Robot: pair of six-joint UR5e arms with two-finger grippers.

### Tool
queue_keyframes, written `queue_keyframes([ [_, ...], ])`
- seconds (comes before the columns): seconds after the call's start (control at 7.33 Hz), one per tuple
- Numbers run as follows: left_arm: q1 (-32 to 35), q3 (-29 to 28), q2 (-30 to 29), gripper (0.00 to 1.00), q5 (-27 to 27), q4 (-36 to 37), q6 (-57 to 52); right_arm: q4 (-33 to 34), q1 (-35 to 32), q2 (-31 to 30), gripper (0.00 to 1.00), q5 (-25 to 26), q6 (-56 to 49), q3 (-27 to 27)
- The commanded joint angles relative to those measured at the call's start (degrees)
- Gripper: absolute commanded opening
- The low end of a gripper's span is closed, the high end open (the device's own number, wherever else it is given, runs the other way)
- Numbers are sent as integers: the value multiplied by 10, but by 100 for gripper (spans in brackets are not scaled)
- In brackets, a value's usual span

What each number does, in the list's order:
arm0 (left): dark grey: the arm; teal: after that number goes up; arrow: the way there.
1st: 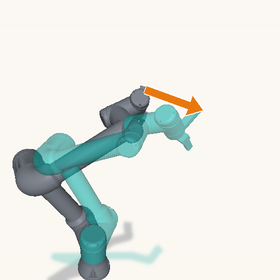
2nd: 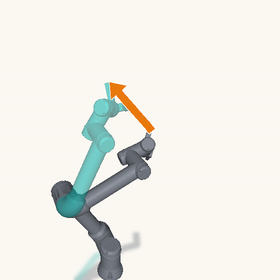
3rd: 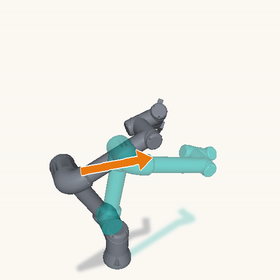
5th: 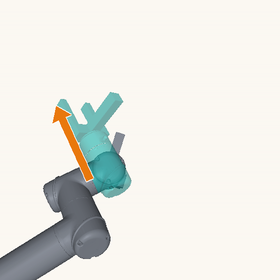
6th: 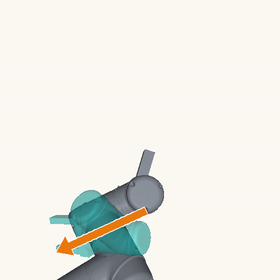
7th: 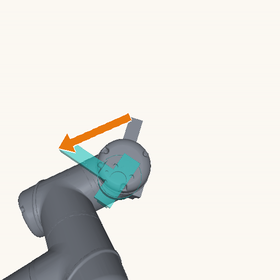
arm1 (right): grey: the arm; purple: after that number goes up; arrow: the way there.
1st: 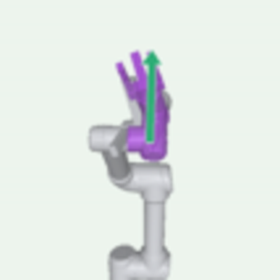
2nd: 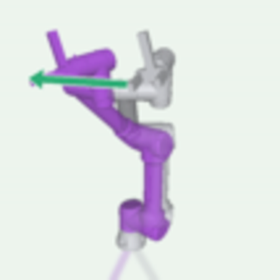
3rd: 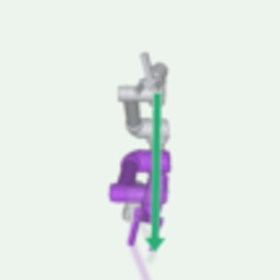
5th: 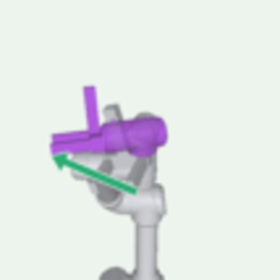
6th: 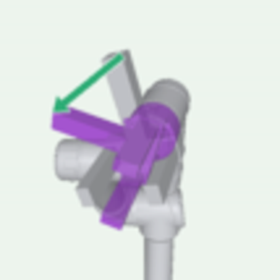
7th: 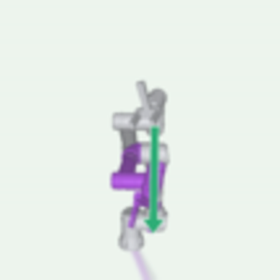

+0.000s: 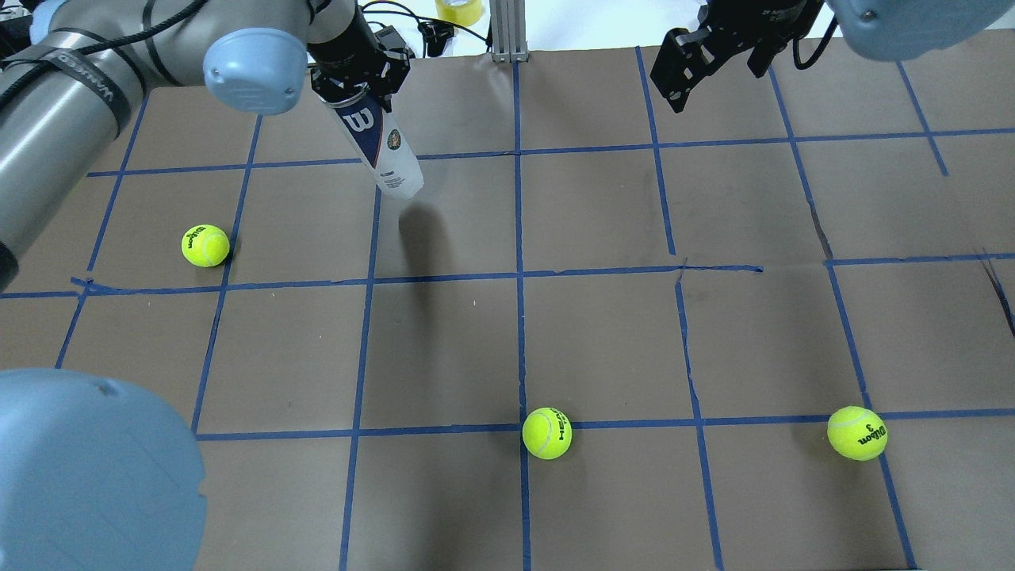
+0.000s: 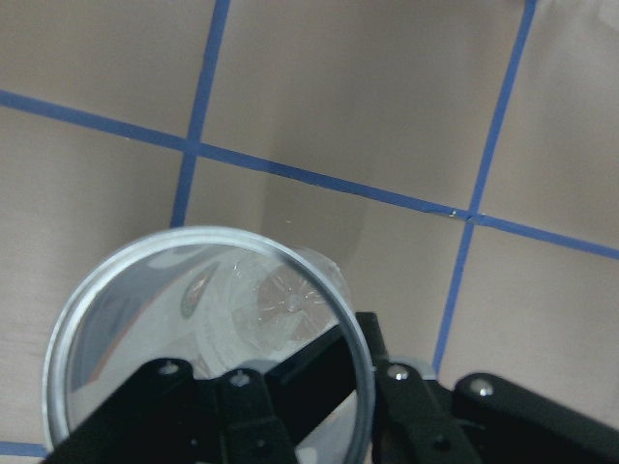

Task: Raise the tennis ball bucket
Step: 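Lift the can with the left gripper and tilt it upright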

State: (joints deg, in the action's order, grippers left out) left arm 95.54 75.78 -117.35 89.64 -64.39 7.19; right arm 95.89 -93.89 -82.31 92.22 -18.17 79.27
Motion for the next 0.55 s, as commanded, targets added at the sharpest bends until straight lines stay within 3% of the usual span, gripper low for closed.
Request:
queue_keyframes([
  [0.0,37,6,-3,0,45,28,-41,0,0,0,100,1,1,0],
  [0.41,60,56,-4,0,43,72,-33,0,-2,0,100,0,1,0],
])
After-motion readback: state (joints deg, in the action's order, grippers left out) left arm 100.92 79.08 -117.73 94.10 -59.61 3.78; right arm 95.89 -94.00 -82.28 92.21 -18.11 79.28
